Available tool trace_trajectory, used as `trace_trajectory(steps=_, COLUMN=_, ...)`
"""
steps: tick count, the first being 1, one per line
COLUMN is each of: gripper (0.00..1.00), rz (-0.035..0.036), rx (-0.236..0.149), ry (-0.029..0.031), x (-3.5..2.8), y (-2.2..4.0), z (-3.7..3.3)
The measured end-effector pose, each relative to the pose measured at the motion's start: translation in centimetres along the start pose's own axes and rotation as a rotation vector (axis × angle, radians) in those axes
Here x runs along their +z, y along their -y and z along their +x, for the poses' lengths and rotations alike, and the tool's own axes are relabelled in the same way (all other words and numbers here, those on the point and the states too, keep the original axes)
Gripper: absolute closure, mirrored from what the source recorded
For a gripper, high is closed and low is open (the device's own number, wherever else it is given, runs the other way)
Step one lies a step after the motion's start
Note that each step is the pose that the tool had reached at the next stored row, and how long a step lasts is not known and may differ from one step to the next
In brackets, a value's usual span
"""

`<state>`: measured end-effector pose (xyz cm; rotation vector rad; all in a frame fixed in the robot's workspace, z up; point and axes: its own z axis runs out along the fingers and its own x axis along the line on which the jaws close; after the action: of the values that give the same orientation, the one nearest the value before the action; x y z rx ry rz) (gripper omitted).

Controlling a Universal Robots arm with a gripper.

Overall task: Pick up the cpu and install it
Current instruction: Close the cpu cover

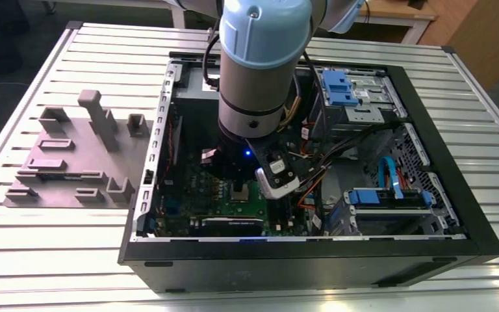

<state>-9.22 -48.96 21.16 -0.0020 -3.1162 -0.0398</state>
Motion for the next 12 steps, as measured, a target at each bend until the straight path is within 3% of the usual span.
trace_trajectory(steps=6, gripper=0.90, rz=0.0001, rx=0.000, ry=-0.0001, x=-0.11, y=0.00, z=0.00)
trace_trajectory(steps=12, gripper=0.90, rz=-0.0003, rx=0.000, ry=-0.0001, x=-1.53, y=-0.04, z=0.04)
